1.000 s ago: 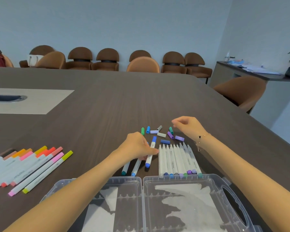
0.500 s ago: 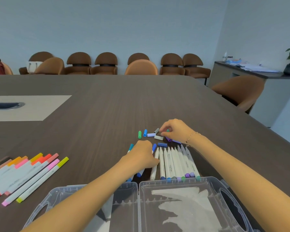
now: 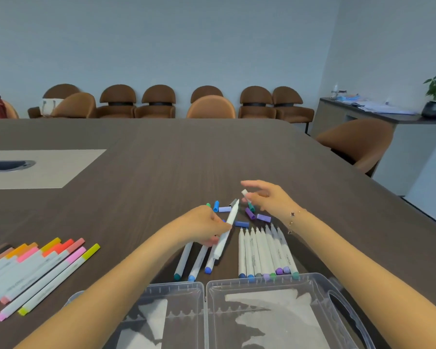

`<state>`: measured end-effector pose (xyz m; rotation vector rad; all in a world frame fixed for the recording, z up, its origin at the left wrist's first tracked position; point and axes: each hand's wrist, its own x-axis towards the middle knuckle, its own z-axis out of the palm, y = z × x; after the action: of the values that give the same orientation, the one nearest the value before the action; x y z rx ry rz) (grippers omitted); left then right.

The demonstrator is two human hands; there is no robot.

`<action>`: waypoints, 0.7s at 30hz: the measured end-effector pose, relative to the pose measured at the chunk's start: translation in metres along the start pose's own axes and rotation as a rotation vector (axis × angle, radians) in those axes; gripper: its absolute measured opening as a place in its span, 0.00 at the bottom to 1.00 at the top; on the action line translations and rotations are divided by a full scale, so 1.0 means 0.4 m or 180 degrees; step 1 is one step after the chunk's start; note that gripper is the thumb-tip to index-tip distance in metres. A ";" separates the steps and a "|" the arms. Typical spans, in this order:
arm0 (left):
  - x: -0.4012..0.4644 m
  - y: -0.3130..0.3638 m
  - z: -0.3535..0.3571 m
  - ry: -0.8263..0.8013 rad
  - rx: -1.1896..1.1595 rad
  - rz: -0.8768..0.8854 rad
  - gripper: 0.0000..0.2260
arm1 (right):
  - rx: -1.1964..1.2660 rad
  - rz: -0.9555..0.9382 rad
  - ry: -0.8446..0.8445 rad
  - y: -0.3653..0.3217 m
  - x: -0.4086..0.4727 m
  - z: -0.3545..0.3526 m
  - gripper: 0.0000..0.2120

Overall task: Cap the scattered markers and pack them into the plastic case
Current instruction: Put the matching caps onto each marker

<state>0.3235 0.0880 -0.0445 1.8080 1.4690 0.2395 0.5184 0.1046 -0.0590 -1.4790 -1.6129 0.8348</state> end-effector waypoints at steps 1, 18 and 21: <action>-0.004 0.000 -0.003 -0.0177 -0.0318 -0.0004 0.11 | 0.0120 0.0036 -0.0043 -0.003 -0.009 -0.002 0.13; -0.018 -0.009 0.016 -0.0267 -0.1222 0.0172 0.06 | 0.1065 0.0233 0.0351 -0.007 -0.018 0.027 0.11; -0.020 -0.008 0.017 -0.0230 -0.1244 0.0173 0.04 | 0.0909 0.0204 0.0156 -0.011 -0.028 0.024 0.10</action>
<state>0.3226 0.0780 -0.0486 1.5235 1.2248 0.4507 0.5081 0.0935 -0.0610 -1.3419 -1.3525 1.0113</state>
